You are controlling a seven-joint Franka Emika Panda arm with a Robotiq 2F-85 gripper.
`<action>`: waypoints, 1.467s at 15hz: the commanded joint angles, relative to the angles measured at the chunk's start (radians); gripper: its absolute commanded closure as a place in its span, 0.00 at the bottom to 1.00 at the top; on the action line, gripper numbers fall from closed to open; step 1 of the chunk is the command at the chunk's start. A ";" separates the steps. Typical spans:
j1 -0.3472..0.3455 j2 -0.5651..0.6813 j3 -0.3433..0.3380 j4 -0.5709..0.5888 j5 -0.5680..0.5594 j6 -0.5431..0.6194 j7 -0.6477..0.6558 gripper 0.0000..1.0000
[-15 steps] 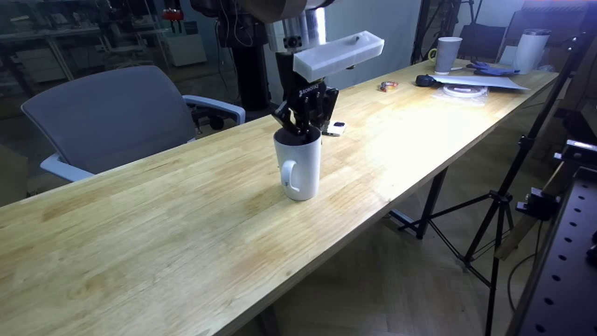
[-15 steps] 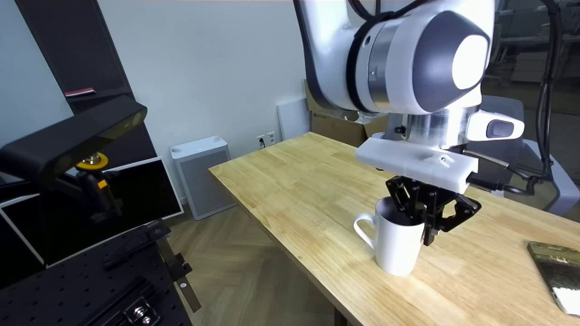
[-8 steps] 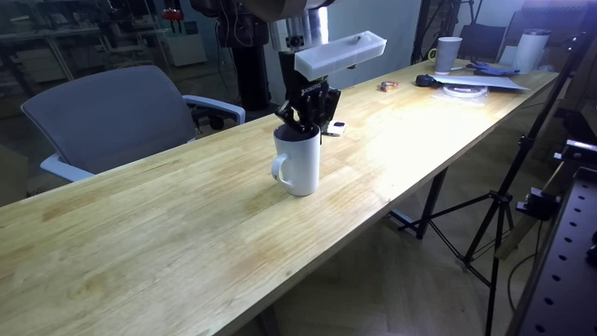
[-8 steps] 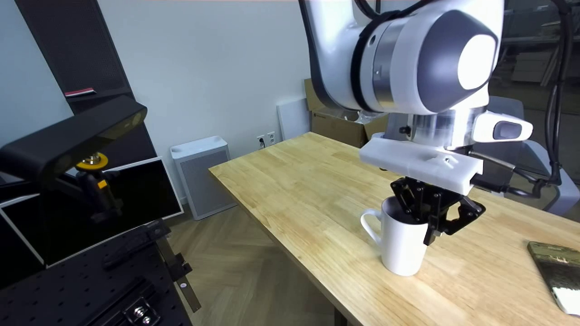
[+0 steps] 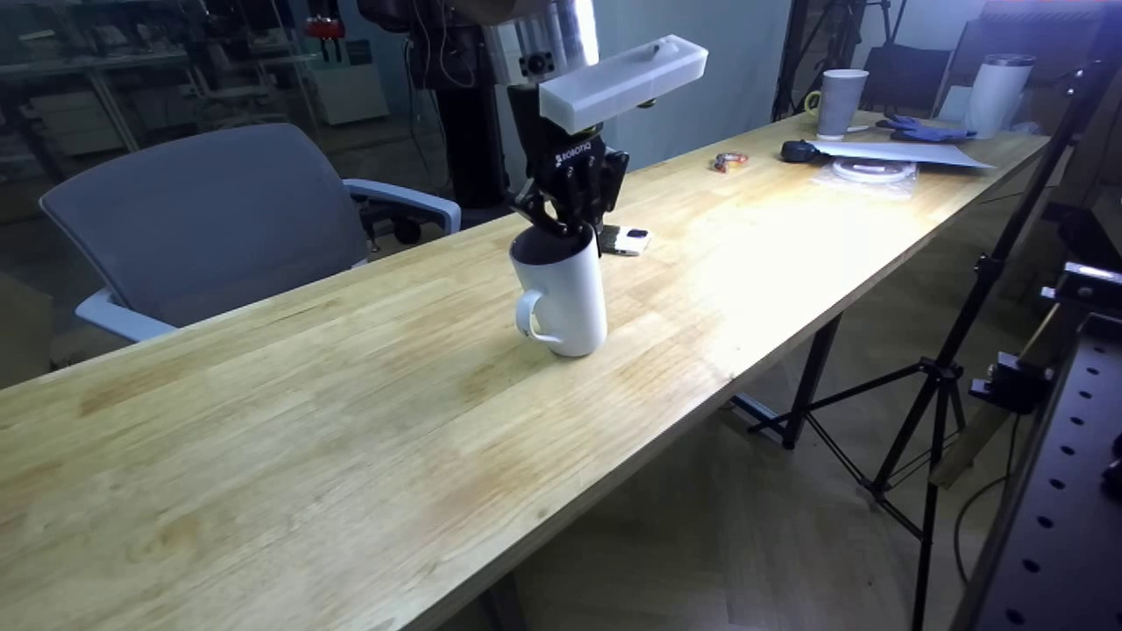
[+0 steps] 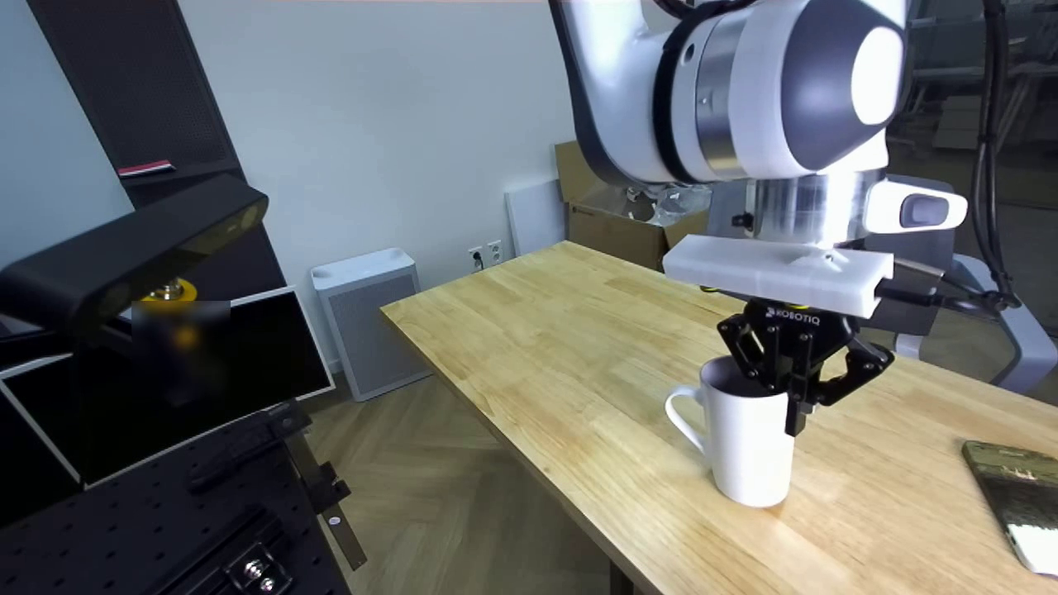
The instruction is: Move the white mug backwards
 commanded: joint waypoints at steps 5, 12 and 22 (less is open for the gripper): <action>0.019 -0.051 -0.014 0.048 -0.062 -0.069 0.050 0.97; -0.059 -0.034 0.063 0.081 0.007 -0.089 -0.046 0.97; -0.119 0.073 0.106 0.274 0.057 -0.154 -0.112 0.97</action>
